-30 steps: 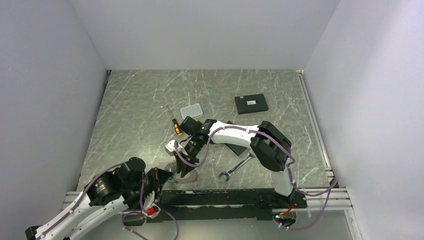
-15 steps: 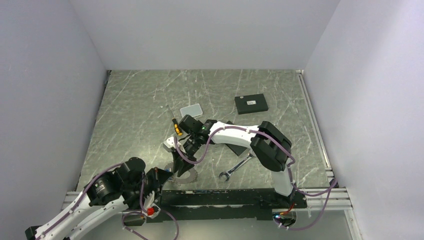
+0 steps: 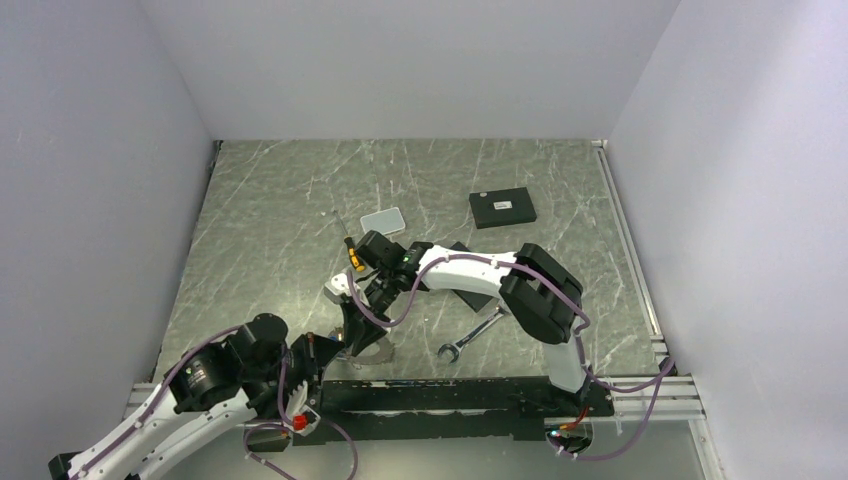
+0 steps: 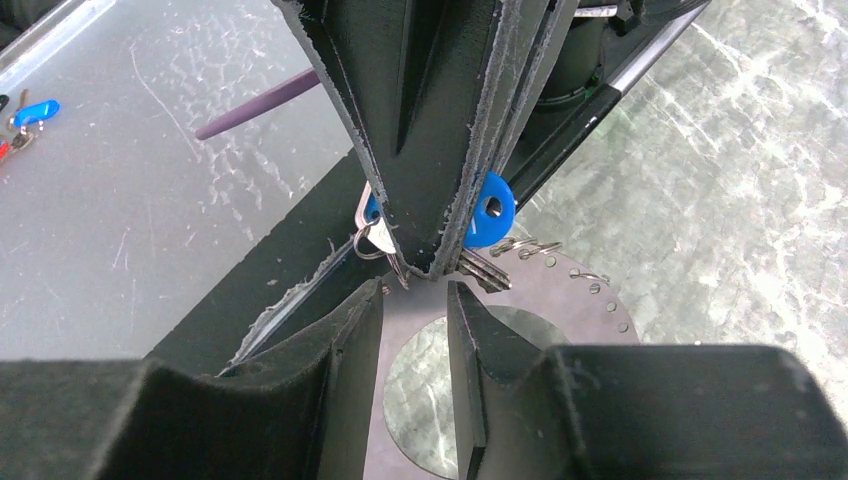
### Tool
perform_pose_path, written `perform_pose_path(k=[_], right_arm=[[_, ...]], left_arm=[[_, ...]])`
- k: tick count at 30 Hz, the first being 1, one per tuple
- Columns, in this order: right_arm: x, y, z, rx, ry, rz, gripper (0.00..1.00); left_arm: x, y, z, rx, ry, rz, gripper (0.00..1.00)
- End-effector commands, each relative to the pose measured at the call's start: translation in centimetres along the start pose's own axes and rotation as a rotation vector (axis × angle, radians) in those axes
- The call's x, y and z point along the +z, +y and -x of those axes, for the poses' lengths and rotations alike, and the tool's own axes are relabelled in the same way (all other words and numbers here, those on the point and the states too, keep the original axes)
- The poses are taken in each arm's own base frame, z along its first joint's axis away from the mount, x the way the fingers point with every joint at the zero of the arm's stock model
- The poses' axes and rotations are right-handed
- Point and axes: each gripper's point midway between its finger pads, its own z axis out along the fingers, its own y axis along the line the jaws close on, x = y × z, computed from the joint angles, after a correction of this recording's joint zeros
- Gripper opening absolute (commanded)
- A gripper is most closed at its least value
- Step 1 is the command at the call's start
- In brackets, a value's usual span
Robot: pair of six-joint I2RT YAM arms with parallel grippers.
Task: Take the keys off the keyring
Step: Remove the key from the keyring.
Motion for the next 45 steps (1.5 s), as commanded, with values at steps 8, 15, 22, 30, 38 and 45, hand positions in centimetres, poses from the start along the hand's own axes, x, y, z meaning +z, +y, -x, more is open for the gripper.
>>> perform_pose_path(k=[8,15,22,30,38,45], right_arm=[[0.8,1.1,1.5,-0.054,-0.043,0.051,0.32],[0.9,1.0,1.5,-0.049,-0.045,0.046,0.3],[1.1,0.8,1.0,-0.036,-0.049,0.041,0.27],[0.4,0.4,1.7,-0.014,-0.057,0.014,0.0],[-1.6,-0.2,2.1,0.073,-0.123,-0.061,0.0],[-5.8,-1.0,3.9,0.165,-0.325,-0.179,0.0]], left_arm=[[-0.6,1.5,0.1,0.022,-0.002,0.018,0.0],[-0.8,1.6,0.0,0.018,0.003,0.016,0.0],[-0.9,1.6,0.0,0.016,0.006,0.012,0.0],[-1.0,1.6,-0.3,-0.007,0.019,0.0,0.0],[-1.5,2.0,-1.1,-0.077,0.065,0.012,0.0],[-1.5,3.7,-2.5,-0.181,0.12,0.063,0.0]])
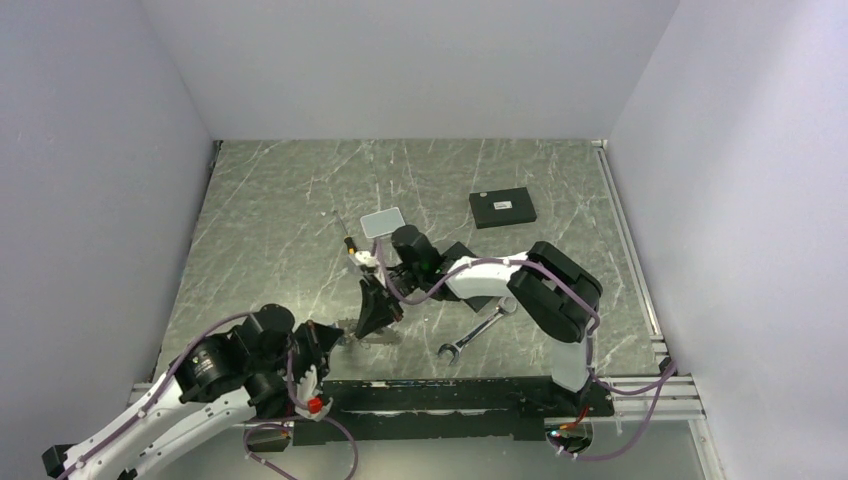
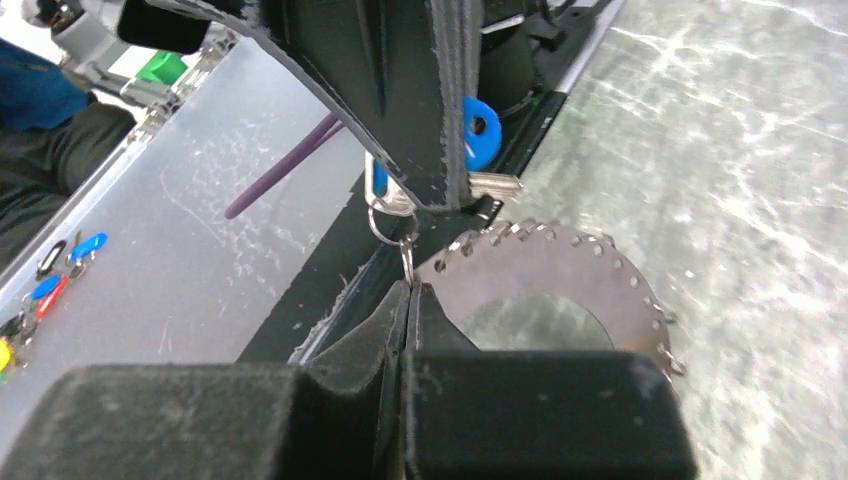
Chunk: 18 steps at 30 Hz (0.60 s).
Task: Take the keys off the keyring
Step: Remove the key from the keyring.
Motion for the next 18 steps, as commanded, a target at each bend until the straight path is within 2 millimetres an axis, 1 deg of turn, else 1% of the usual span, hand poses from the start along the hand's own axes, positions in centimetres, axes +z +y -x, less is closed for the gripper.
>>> perform_pose_path(k=[1,4,8,11,14,18], right_arm=[[-2.7,0.2,5.1,0.002,-0.196,-0.057,0.0],[-3.5,0.4,6.2,0.051,-0.269,-0.054,0.0],[-4.6,0.5,7.0,0.125,-0.372,-0.05,0.0],[-5.8,0.0,7.6,0.201,-0.451,-0.056,0.0],[-6.3,-0.5,7.4,0.241,-0.484,-0.085,0.0],[-7.1,-1.4,7.5,0.305,-0.536,-0.12,0.0]], left_arm=[[-1.1,3.7,-0.4,-0.072,0.025,0.107,0.0],[-1.0,5.1,-0.9,-0.131,0.042,0.131,0.0],[-0.8,7.7,-2.3,-0.27,0.089,0.191,0.0],[-0.5,8.5,-2.6,-0.365,0.093,0.211,0.0],[-0.4,9.3,-3.1,-0.438,0.104,0.26,0.0],[-0.3,9.6,-3.3,-0.54,0.103,0.294,0.0]])
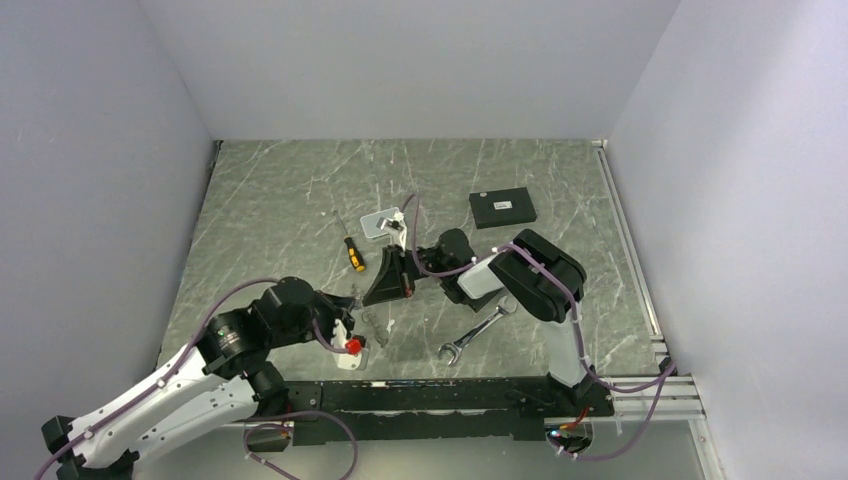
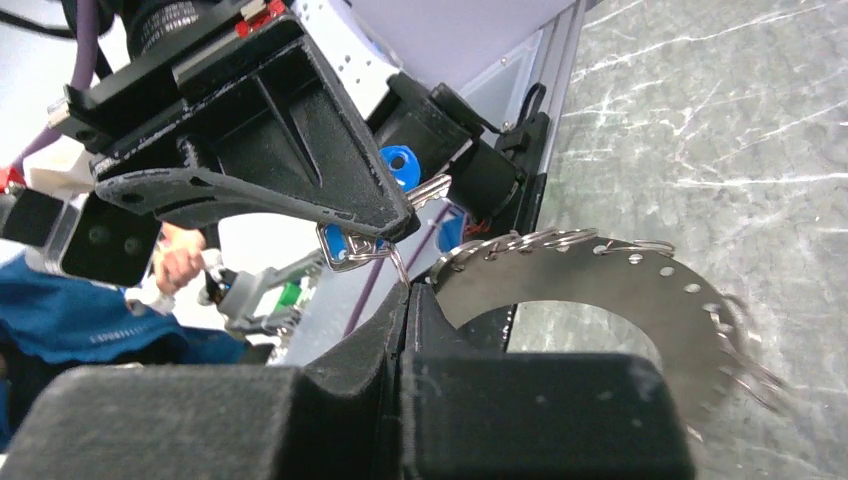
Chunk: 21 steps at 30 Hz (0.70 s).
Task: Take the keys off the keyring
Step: Remove the key from the keyring.
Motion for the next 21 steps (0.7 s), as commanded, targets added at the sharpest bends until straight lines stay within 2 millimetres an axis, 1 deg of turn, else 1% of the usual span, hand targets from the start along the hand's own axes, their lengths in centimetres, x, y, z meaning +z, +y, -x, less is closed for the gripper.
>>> perform_pose_path(k=[1,7,14,17,21], right_arm=[[-0.5,1.8,3.4,-0.1,-0.157,0.039,0.0],[-0.8,1.0,3.3,-0.033,-0.178,0.018,0.0],[-1.2,0.7,3.7,0.019,-0.206,0.004,0.0],[-1.6,0.2,3.9,0.034,-0.219,-0.007,0.0],[-1.8,-0.1,4.0,0.053,-0.227,-0.015,0.0]], left_arm=[[-0.6,3.3,1.5,-0.162,-0.055,0.141,0.0],[-0.6,3.4,0.7,-0.274,-0.04,0.171,0.0],[-0.5,3.4,-0.2,-0.437,-0.029,0.19,0.0],[-0.5,2.9,-0.4,-0.469,-0.027,0.178,0.0],[-0.4,2.4,-0.8,-0.451,-0.027,0.188,0.0]])
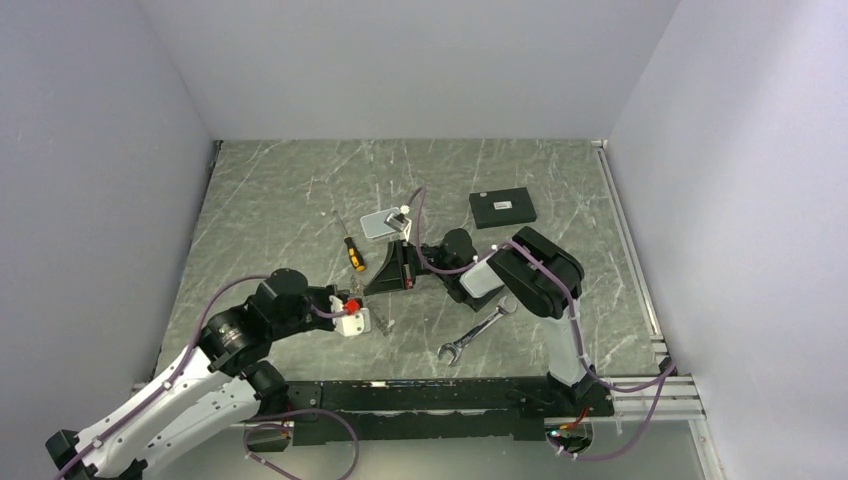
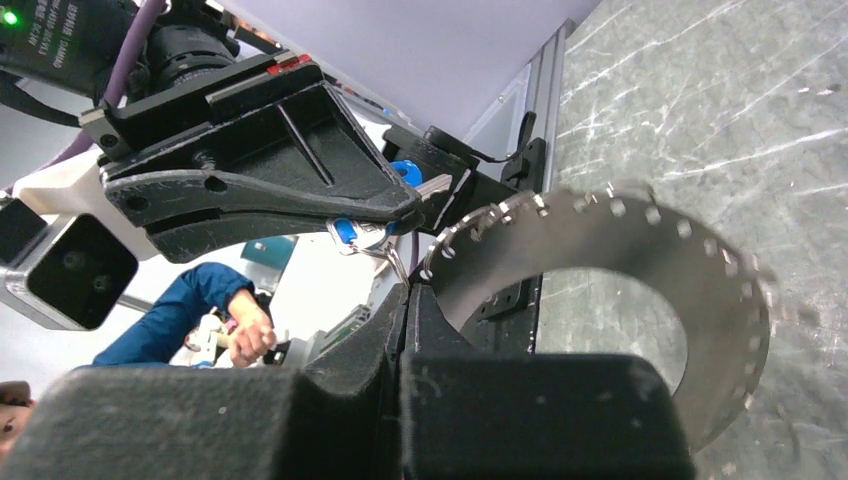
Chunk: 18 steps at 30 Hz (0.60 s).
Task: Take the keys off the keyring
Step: Remove the key from the keyring.
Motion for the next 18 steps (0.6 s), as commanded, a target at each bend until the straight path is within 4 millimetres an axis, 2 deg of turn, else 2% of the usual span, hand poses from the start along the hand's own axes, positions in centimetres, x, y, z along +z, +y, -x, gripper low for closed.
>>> perform_pose_path(k=[1,11,18], right_arm=[[-0.7,1.5,2.0,-0.144,-0.101,0.068,0.0],[-0.8,1.0,2.0,-0.102,-0.12,0.054,0.0],[-0.8,1.0,2.1,-0.105,-0.135,0.049,0.0]], left_arm=[[-0.2,0.6,1.5,-0.014,-0.092,0.041,0.0],[0.2,-0.1,1.0,0.116,-0.12,0.044,0.0],[0.4,-0.1,1.9,0.148,-0.155,0.029,0.0]])
